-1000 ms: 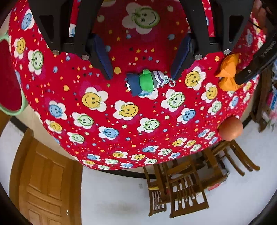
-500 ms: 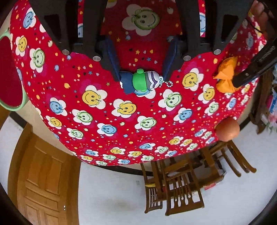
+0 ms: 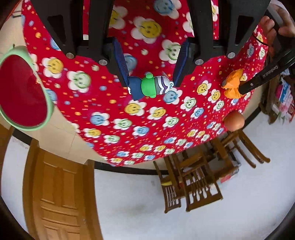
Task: Collect trash
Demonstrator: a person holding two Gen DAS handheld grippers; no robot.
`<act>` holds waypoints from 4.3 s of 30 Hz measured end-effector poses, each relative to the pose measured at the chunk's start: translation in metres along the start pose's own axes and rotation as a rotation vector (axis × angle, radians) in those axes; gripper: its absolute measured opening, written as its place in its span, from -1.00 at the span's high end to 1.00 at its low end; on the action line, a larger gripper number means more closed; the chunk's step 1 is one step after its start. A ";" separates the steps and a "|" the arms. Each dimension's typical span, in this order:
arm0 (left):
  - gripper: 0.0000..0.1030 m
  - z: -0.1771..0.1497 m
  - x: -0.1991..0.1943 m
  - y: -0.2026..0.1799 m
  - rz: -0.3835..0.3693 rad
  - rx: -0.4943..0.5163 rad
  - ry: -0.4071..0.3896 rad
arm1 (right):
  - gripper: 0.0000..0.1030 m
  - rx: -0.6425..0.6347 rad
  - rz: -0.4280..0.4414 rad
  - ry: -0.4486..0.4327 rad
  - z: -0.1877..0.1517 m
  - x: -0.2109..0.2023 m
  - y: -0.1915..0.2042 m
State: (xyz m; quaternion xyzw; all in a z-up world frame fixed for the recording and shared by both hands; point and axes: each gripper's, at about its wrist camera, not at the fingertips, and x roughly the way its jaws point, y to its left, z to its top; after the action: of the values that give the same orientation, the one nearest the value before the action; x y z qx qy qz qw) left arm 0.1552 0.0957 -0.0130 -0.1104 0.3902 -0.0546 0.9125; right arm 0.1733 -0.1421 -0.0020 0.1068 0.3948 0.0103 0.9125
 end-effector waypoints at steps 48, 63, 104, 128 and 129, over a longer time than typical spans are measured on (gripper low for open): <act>0.64 -0.003 0.016 -0.251 -0.314 0.289 0.086 | 0.01 0.426 -0.287 -0.139 -0.017 -0.071 -0.247; 0.64 -0.010 0.035 -0.284 -0.328 0.340 0.113 | -0.13 0.460 -0.264 -0.154 -0.023 -0.077 -0.266; 0.12 -0.064 0.091 -0.391 -0.377 0.558 0.200 | -0.25 0.591 -0.309 -0.196 -0.060 -0.127 -0.300; -0.70 -0.046 0.006 -0.312 -0.265 0.426 0.073 | -0.54 0.486 -0.242 -0.225 -0.051 -0.152 -0.241; -0.71 -0.044 0.001 -0.306 -0.258 0.418 0.065 | -0.54 0.476 -0.237 -0.227 -0.051 -0.153 -0.235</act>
State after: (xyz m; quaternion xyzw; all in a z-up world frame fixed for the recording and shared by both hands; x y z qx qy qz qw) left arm 0.1198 -0.2087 0.0312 0.0335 0.3821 -0.2535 0.8880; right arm 0.0158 -0.3783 0.0268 0.2717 0.2910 -0.2013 0.8950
